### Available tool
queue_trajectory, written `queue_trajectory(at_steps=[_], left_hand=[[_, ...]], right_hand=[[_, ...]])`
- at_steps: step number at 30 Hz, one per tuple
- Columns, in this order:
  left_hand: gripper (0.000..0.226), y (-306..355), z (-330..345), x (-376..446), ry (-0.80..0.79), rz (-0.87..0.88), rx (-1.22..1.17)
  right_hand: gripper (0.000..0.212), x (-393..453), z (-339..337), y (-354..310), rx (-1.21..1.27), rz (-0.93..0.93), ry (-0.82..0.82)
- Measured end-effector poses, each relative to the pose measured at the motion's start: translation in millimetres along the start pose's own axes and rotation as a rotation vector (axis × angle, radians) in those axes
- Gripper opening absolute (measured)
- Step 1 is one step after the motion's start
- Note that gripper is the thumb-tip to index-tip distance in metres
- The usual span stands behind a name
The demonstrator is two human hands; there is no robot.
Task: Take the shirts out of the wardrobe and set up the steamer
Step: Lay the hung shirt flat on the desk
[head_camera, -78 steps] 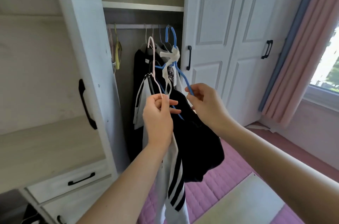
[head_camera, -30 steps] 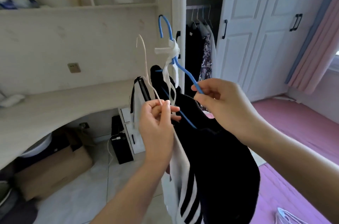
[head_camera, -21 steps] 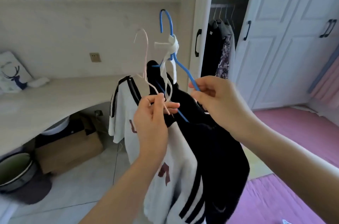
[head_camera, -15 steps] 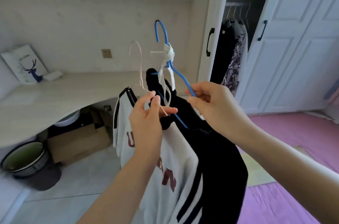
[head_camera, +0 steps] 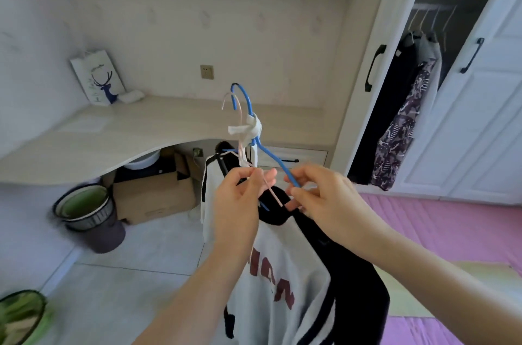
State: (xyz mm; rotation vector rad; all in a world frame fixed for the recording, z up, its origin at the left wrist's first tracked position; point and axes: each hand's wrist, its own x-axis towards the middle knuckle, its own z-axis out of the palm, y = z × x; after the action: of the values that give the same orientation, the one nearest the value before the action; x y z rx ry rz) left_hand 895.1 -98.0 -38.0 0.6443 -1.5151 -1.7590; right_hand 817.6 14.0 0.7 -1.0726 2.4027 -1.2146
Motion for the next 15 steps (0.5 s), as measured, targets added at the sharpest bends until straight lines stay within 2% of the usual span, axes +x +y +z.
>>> queue_trajectory(at_steps=[7,15], left_hand=[[0.018,-3,-7,5,0.102,0.058,0.003],[0.015,-8,-21,6,0.21,0.126,-0.034]], right_hand=[[0.014,14,10,2,0.289,0.129,-0.189],[0.017,35,30,-5,0.419,0.102,-0.314]])
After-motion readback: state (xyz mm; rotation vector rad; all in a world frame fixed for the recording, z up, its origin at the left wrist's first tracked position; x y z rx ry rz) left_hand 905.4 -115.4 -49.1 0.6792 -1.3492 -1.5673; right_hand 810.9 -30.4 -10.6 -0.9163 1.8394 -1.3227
